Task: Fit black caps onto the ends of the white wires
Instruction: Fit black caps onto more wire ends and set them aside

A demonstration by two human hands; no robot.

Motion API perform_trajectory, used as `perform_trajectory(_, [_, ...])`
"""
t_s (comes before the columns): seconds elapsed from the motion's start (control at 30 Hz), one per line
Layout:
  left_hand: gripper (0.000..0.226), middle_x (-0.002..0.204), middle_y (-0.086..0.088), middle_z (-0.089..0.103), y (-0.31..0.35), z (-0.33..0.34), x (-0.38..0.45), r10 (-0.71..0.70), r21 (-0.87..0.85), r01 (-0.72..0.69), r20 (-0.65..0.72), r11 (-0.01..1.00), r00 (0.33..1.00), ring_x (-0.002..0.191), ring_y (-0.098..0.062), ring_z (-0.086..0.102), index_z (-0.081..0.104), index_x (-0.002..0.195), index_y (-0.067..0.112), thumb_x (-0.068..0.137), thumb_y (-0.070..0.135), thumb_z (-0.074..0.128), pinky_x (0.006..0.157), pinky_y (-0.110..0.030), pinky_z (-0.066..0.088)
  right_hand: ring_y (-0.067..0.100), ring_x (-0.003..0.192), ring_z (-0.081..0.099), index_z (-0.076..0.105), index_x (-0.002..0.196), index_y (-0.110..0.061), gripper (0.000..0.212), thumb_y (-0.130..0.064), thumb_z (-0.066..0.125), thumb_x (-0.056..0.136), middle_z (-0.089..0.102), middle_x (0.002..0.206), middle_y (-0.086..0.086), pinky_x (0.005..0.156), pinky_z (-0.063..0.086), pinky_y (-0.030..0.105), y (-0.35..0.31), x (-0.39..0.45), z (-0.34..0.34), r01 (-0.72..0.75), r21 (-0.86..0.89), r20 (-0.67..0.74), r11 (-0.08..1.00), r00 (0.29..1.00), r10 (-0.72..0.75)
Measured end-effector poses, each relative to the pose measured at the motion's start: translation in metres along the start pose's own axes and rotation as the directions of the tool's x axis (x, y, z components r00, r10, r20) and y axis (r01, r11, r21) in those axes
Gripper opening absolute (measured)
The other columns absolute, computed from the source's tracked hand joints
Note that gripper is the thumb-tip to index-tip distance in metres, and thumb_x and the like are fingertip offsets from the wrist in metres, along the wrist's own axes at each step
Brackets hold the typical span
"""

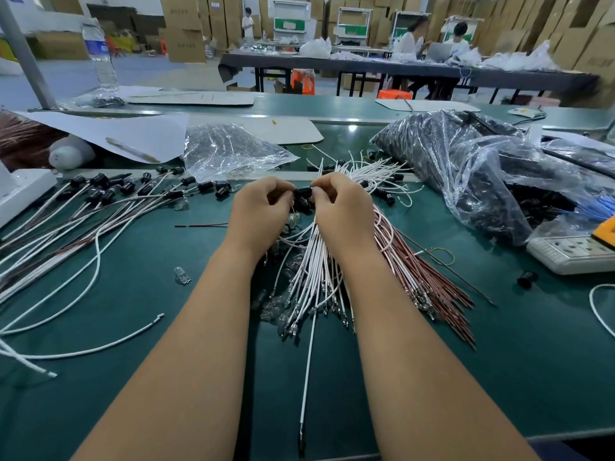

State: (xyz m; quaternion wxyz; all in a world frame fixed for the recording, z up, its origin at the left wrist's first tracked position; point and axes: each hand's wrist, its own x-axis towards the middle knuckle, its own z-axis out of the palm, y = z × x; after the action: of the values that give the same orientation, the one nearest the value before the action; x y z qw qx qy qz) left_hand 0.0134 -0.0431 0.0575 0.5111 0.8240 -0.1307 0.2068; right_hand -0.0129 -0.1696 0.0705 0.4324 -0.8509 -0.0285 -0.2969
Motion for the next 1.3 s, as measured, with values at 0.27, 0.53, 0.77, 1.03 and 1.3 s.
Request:
perform_trajectory(0.27, [0.007,0.069,0.01,0.065,0.0029,-0.0015,-0.0003,0.012,-0.072,-0.013,-0.018,0.997,1.0,0.055,0.008,0.054,0.071,0.086,0.017,0.088,0.012,0.066,0.055,-0.006,0.039,0.015,0.076,0.057,0.066,0.091,-0.012,0.009,-0.012,0.057,0.094,0.062,0.079,-0.005,0.068,0.045,0.028,0.0025,0.0016,0.0007,-0.007,0.024,-0.03,1.0,1.0,0.008])
perform_trajectory(0.53, [0.005,0.071,0.008,0.064,0.0036,-0.0036,-0.0012,0.037,-0.039,-0.038,-0.018,0.999,0.999,0.059,0.005,0.054,0.069,0.086,0.017,0.088,0.012,0.067,0.057,-0.005,0.039,0.004,0.07,0.052,0.063,0.09,-0.013,0.009,-0.01,0.056,0.094,0.057,0.076,-0.01,0.06,0.035,0.009,0.0056,0.0035,0.0024,-0.015,0.035,-0.026,0.999,1.0,0.016])
perform_trajectory(0.77, [0.004,0.068,0.003,0.063,0.0025,-0.0038,-0.0019,0.028,-0.027,-0.028,-0.003,0.999,1.0,0.051,0.003,0.049,0.069,0.086,0.014,0.089,0.012,0.066,0.053,-0.008,0.037,0.011,0.079,0.058,0.065,0.093,-0.011,0.016,0.002,0.055,0.091,0.062,0.083,-0.003,0.069,0.045,0.019,0.0042,0.0022,0.0016,-0.022,0.083,-0.024,0.996,0.999,0.024])
perform_trajectory(1.03, [0.009,0.07,0.006,0.064,0.0014,-0.0061,-0.0011,0.038,-0.021,-0.038,-0.034,0.999,0.999,0.059,-0.001,0.054,0.068,0.083,0.018,0.088,0.01,0.067,0.058,-0.008,0.04,0.0,0.067,0.051,0.062,0.085,-0.018,0.008,-0.013,0.061,0.091,0.052,0.07,-0.017,0.059,0.036,0.006,0.0065,0.004,0.0001,-0.039,0.034,-0.031,0.999,0.999,0.04])
perform_trajectory(1.3, [0.011,0.073,0.007,0.065,0.0019,-0.0065,-0.0027,0.08,-0.038,-0.081,-0.032,0.996,0.996,0.063,0.002,0.056,0.069,0.084,0.017,0.086,0.006,0.068,0.061,-0.006,0.039,0.005,0.072,0.057,0.065,0.089,-0.016,0.004,-0.014,0.063,0.09,0.058,0.074,-0.013,0.07,0.048,0.021,0.0049,0.0028,-0.0021,-0.067,0.106,-0.03,0.992,0.997,0.07])
